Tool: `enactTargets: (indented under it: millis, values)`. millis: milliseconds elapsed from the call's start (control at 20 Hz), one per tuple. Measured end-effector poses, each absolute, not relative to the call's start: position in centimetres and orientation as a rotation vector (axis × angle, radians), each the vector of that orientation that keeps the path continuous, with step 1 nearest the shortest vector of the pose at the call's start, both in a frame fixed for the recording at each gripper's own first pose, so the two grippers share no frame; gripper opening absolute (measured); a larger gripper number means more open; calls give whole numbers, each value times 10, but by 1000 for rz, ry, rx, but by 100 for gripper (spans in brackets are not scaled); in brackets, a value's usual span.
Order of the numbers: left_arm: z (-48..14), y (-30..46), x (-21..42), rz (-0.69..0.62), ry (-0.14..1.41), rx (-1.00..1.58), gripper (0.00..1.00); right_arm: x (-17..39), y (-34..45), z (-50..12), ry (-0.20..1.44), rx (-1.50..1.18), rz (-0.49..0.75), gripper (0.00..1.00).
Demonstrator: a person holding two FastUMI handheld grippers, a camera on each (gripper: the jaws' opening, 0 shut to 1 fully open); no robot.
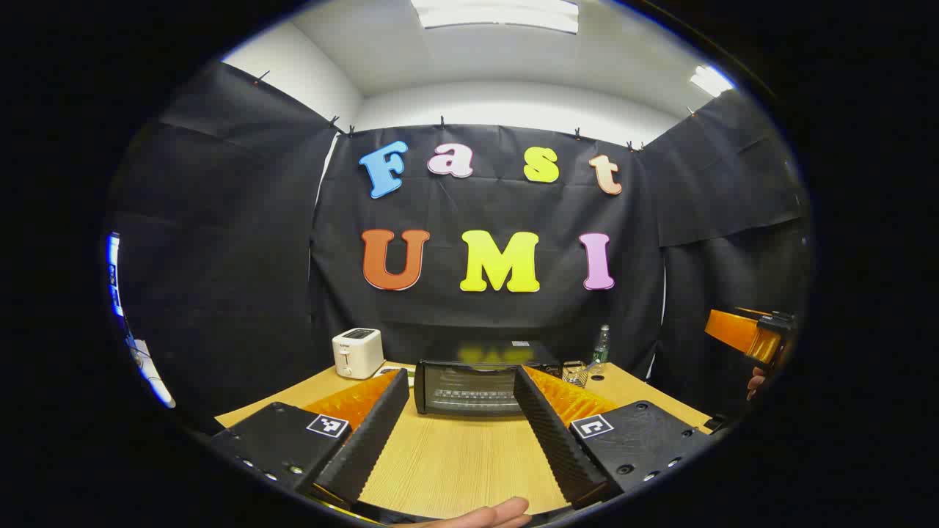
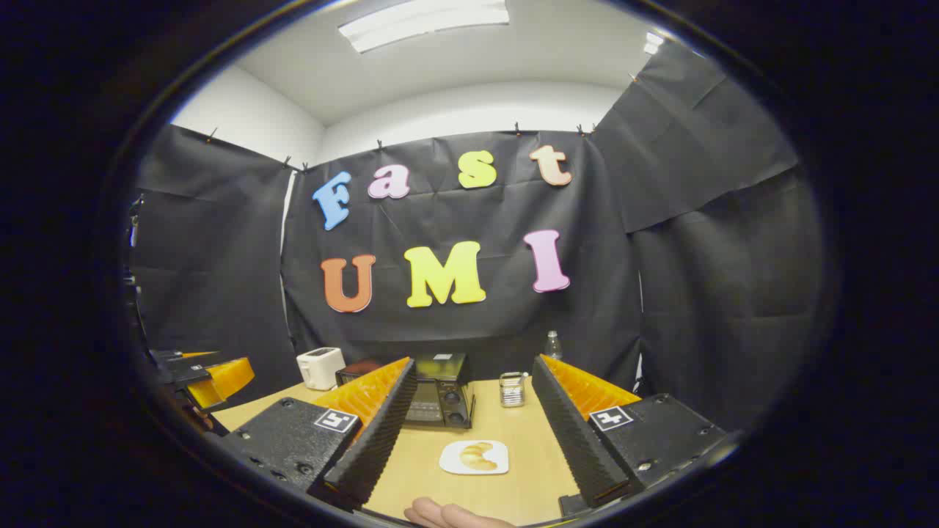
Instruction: Open the electric oven with the left hand, put the food in, and close the electric oven.
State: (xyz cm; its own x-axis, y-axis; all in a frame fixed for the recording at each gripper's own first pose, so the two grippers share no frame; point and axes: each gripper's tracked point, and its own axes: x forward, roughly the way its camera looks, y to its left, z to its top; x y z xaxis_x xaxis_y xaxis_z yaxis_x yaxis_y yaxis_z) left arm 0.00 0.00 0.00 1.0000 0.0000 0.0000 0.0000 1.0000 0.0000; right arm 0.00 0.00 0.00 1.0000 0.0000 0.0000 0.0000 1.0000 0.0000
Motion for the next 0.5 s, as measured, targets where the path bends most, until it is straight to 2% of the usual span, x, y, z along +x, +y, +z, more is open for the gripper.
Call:
enactTargets:
  millis: [50, 350, 400, 500]
  values:
    - [0, 1, 0, 0, -1, -5, 94, -2, 1, 2, -5, 2, 3, 96]
    - [-1, 6, -1, -10, -6, -13, 93, -6, 12, 5, -18, 4, 27, 96]
    - [-1, 4, 0, -16, -4, -17, 93, -5, 12, 4, -18, 8, 30, 99]
    - [-2, 3, 1, -25, -2, -23, 93, -5, 11, 5, -22, 15, 27, 96]
